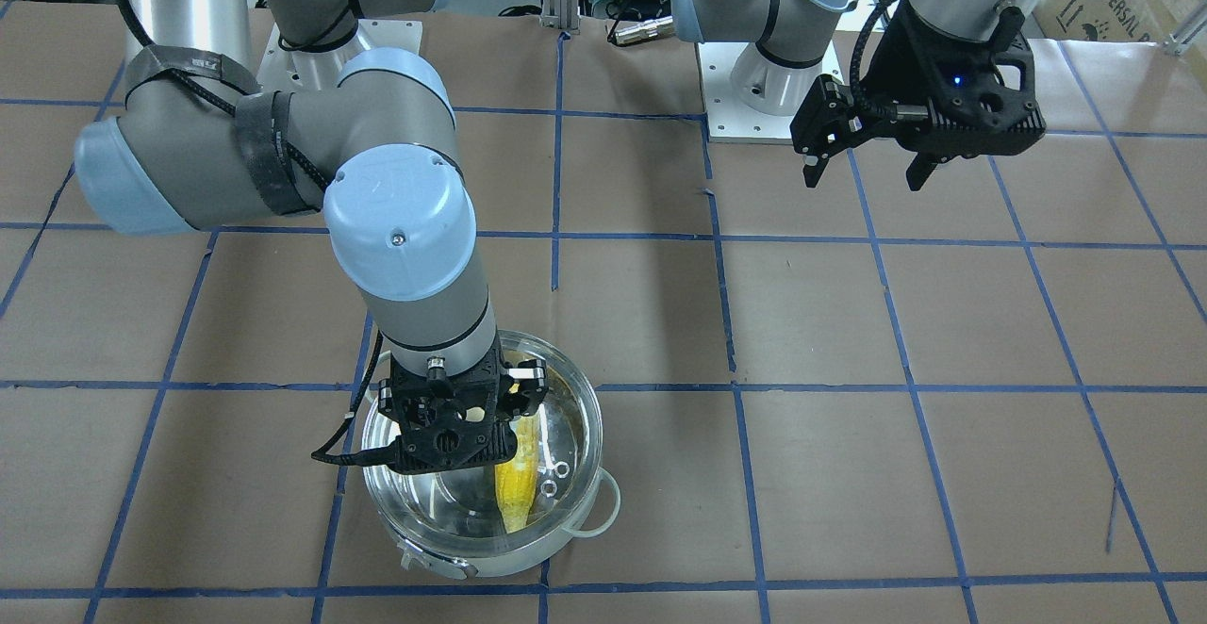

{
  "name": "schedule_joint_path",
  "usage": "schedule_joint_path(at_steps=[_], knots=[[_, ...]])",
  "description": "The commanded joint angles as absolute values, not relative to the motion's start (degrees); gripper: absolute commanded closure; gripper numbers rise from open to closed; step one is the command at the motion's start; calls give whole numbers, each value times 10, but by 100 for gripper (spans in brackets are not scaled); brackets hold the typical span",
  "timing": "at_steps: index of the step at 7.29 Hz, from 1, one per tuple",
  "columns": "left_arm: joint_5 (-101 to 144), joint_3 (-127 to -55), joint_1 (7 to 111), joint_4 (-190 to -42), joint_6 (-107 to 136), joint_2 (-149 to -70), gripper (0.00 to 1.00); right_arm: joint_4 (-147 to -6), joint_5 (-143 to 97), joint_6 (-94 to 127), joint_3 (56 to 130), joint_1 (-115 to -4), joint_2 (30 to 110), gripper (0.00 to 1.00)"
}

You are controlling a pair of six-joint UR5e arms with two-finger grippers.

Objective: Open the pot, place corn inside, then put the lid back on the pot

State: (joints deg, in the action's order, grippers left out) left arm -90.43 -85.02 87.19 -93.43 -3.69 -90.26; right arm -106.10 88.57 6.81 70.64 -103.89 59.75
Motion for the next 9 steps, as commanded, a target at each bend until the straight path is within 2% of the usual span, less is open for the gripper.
schedule_joint_path(at_steps=[1,4,6,9], knots=[[-904,-850,872,-934,-37,-903,0,-1060,882,68,708,-1039,597,56],[-904,-852,872,-934,-37,-903,0,-1048,882,66,708,-1034,597,56],[-904,-852,872,-934,-37,-903,0,-1050,882,64,704,-1034,598,36],[-904,-851,872,-934,-37,-903,0,-1050,882,64,699,-1034,596,35]])
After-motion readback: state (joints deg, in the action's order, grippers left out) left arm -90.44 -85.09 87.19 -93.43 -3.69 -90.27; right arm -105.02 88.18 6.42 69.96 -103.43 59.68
